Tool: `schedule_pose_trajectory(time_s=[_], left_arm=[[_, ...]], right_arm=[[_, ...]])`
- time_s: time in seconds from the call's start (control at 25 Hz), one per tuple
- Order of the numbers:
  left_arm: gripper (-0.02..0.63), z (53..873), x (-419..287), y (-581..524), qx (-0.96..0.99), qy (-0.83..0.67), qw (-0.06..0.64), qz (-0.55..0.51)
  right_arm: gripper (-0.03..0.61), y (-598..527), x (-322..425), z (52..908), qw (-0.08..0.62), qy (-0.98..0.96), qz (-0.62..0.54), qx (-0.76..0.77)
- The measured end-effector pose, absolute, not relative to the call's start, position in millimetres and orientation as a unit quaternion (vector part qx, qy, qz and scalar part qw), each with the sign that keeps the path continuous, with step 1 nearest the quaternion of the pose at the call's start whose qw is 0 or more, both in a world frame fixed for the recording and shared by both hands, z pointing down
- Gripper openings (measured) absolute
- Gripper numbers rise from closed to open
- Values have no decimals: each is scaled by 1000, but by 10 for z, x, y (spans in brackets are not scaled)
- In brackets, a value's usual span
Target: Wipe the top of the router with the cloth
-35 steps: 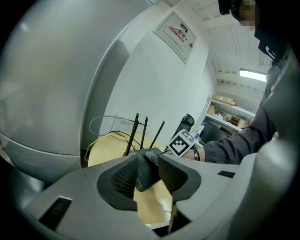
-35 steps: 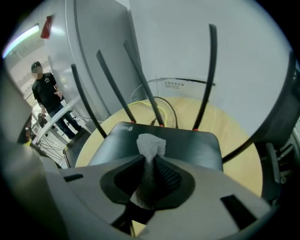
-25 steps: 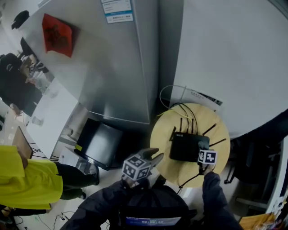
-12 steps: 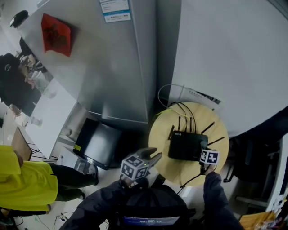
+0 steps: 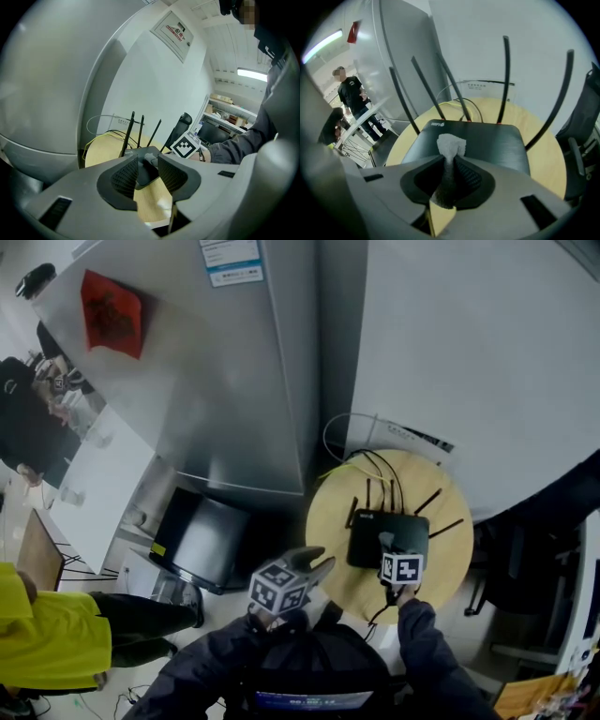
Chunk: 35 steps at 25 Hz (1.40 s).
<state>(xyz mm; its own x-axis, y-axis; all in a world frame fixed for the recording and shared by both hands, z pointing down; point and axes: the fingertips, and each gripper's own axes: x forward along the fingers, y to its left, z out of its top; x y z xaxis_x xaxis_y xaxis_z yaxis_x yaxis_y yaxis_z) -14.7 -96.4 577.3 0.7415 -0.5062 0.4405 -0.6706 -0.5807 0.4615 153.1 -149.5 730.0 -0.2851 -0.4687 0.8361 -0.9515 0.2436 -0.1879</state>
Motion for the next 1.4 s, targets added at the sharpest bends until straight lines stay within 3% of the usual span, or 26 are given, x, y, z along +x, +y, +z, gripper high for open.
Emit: schedule_pose_trajectory(time_s=[0.28, 0.56, 0.8, 1.4], left_arm=[[129, 5770, -201, -928, 877, -339, 313, 133], [129, 5776, -323, -929, 873, -347, 314, 134], [129, 5781, -304, -947, 875, -344, 313, 133], [129, 5785, -110, -976, 884, -323, 311, 131]], right_arm=[[87, -1432, 822, 7297, 337, -736, 369, 457], [87, -1393, 622, 7320, 343, -738, 369, 450], [87, -1387, 928, 7353, 349, -725, 377, 459], [87, -1281, 2546, 7403, 348, -652, 394, 546]])
